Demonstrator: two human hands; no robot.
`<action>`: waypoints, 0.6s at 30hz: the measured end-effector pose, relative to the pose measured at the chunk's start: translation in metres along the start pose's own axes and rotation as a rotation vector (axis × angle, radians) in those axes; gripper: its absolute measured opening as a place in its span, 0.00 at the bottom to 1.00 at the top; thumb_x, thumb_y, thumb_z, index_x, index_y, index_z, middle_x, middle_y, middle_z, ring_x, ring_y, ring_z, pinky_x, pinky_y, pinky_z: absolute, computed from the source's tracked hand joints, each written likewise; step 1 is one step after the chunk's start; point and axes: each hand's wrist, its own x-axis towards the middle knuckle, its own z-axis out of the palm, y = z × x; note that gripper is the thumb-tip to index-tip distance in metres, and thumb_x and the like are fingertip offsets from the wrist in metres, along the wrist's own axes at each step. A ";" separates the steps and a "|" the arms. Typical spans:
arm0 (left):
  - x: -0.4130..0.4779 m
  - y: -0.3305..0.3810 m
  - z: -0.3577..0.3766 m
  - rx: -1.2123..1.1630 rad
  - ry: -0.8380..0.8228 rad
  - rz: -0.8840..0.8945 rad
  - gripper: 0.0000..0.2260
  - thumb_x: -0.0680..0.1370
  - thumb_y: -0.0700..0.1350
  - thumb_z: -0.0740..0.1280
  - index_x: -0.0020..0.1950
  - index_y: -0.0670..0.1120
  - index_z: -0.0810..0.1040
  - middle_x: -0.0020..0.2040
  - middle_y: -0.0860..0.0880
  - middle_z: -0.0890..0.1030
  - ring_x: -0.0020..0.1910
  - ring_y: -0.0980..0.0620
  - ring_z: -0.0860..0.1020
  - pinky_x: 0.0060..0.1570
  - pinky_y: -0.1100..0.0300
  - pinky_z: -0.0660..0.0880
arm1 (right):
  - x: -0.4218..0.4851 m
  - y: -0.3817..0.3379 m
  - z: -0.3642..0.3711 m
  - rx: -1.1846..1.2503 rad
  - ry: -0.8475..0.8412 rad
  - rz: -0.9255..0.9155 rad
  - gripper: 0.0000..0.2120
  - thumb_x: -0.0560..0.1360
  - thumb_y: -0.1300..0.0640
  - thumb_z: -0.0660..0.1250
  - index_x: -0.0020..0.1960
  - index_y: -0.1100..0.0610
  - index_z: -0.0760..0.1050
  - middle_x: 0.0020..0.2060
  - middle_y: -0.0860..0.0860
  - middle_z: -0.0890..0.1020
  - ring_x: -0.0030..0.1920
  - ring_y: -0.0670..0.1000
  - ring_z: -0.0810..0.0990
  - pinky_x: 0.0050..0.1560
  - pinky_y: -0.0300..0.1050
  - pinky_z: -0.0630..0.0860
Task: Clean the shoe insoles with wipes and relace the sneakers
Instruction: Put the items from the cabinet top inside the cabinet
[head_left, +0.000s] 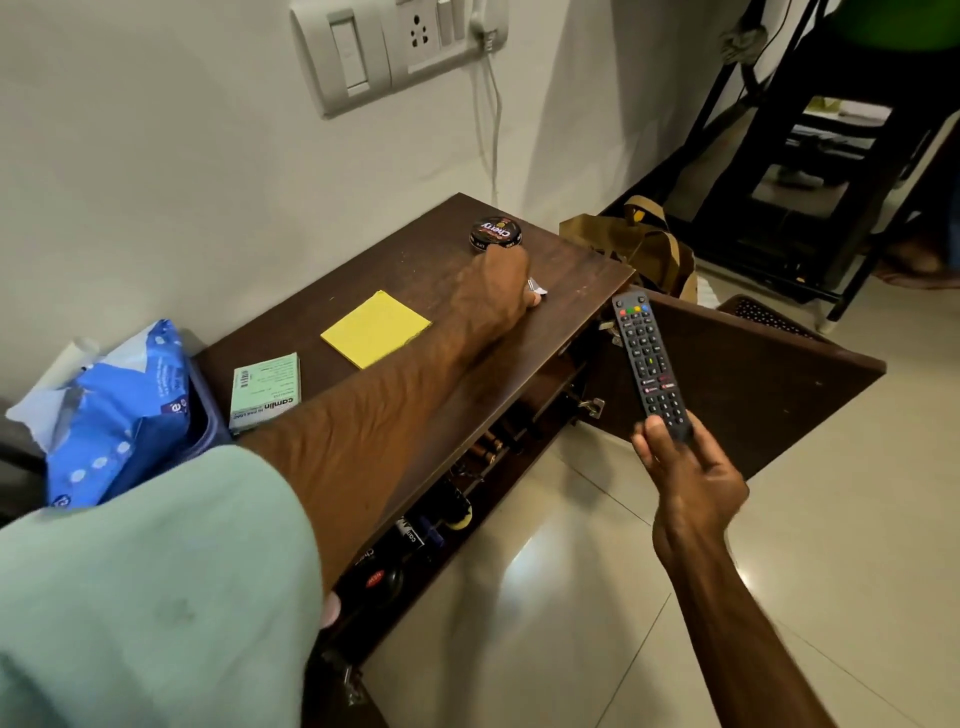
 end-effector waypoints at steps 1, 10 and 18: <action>-0.008 0.006 -0.004 0.020 0.008 0.000 0.16 0.79 0.52 0.69 0.59 0.41 0.78 0.56 0.40 0.79 0.55 0.38 0.79 0.44 0.52 0.69 | -0.003 0.005 -0.011 -0.034 0.029 -0.022 0.25 0.74 0.68 0.73 0.70 0.63 0.74 0.50 0.54 0.87 0.52 0.57 0.87 0.50 0.48 0.85; -0.099 0.021 -0.022 0.020 0.093 0.077 0.16 0.83 0.56 0.63 0.54 0.45 0.81 0.45 0.46 0.78 0.42 0.50 0.73 0.41 0.56 0.66 | 0.022 0.052 -0.007 -0.325 -0.039 0.120 0.23 0.70 0.70 0.77 0.64 0.66 0.78 0.47 0.58 0.86 0.47 0.60 0.87 0.45 0.46 0.85; -0.123 0.019 -0.022 -0.231 0.181 0.154 0.12 0.78 0.51 0.72 0.57 0.45 0.84 0.51 0.47 0.85 0.43 0.60 0.74 0.33 0.75 0.61 | 0.065 0.074 0.061 -0.664 -0.087 0.162 0.20 0.70 0.67 0.78 0.61 0.63 0.81 0.48 0.57 0.84 0.40 0.56 0.87 0.39 0.46 0.85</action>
